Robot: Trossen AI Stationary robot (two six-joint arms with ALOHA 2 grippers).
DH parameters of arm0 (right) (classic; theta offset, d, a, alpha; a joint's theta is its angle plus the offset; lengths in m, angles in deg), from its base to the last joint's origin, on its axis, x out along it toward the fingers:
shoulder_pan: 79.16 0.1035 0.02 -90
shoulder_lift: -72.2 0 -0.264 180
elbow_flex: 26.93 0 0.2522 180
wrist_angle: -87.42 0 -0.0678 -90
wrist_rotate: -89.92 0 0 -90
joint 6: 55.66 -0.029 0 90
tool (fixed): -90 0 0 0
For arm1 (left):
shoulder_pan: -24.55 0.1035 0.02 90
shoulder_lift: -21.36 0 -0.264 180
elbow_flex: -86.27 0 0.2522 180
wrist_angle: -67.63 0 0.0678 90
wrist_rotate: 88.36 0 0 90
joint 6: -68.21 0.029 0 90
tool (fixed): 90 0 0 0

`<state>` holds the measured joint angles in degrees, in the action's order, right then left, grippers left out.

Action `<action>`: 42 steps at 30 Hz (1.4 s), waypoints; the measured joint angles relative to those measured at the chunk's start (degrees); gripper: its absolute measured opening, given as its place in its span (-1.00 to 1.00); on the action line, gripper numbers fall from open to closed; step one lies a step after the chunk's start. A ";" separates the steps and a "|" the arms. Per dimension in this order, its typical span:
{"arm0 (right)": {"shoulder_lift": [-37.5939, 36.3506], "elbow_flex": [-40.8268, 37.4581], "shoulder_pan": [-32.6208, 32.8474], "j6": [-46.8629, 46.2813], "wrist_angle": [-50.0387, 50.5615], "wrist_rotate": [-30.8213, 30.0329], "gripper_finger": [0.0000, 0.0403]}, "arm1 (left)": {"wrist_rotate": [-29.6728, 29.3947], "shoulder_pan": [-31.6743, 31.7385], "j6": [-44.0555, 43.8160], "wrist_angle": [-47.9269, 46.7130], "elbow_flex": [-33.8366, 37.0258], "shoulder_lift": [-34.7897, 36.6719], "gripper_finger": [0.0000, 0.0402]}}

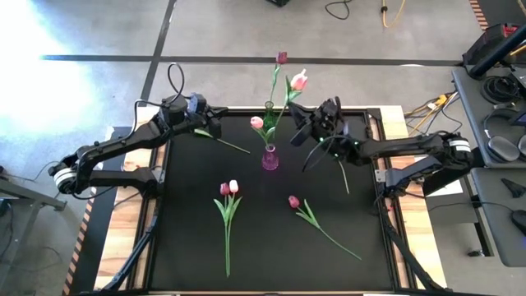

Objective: Sort flowers into vase by color
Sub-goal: Put the bottom right pink tulip into the purple vase

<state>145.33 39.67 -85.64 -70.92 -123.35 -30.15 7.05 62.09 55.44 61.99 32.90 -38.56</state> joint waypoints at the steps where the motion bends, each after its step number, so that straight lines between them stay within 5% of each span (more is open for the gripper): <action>1: 0.34 0.00 0.00 -0.48 0.02 0.02 -0.96 | -0.02 0.00 0.00 0.00 0.00 0.00 -1.00; 33: 8.08 -1.68 0.98 4.21 4.72 0.09 -0.93 | -0.02 0.00 0.02 0.05 0.00 0.00 -1.00; 42: 8.06 -1.68 1.33 1.58 8.13 0.06 -0.70 | 0.00 0.00 0.02 0.04 0.00 0.00 -1.00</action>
<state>153.39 37.99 -84.31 -69.34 -115.22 -30.09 7.05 62.09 55.46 62.03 32.90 -38.56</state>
